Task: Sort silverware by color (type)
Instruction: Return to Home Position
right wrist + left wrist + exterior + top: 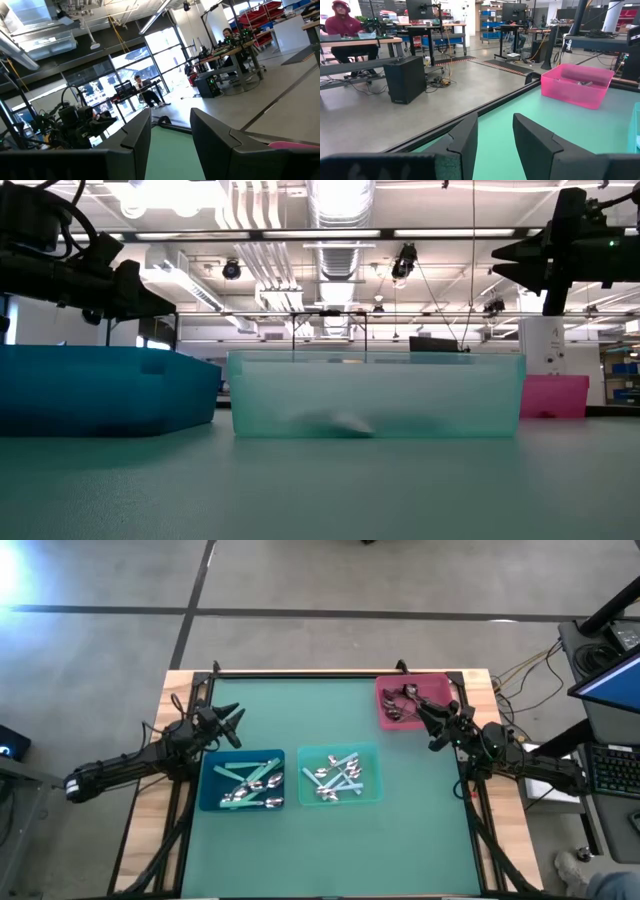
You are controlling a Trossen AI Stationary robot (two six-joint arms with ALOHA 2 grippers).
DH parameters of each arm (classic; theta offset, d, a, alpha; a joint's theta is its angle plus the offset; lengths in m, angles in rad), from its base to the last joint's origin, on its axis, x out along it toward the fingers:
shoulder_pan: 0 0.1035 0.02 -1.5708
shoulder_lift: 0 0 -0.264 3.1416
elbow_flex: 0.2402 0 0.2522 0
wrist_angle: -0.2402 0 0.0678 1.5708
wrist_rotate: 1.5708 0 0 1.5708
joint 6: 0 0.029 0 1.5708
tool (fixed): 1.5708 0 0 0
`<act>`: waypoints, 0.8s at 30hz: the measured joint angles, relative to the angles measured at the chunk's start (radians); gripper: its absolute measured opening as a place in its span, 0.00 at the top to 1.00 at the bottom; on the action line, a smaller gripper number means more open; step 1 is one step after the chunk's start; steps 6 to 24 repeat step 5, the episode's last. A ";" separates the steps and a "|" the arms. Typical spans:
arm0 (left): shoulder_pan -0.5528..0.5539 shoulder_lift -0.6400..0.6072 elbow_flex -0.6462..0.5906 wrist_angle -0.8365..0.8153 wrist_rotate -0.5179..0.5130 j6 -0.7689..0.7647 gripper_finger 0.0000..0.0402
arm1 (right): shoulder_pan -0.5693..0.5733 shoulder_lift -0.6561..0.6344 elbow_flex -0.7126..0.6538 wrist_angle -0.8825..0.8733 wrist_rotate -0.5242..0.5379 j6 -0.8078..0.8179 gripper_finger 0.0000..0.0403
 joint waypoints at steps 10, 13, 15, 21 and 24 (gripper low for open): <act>0.000 0.000 0.000 0.000 0.000 0.000 0.73 | 0.000 0.000 0.000 0.000 0.000 0.000 0.68; 0.000 0.000 0.000 0.000 0.000 0.000 0.73 | 0.000 0.000 0.000 0.000 0.000 0.000 0.68; 0.000 0.000 0.000 0.000 0.000 0.000 0.73 | 0.000 0.000 0.000 0.000 0.000 0.000 0.68; 0.000 0.000 0.000 0.000 0.000 0.000 0.73 | 0.000 0.000 0.000 0.000 0.000 0.000 0.68; 0.000 0.000 0.000 0.000 0.000 0.000 0.73 | 0.000 0.000 0.000 0.000 0.000 0.000 0.68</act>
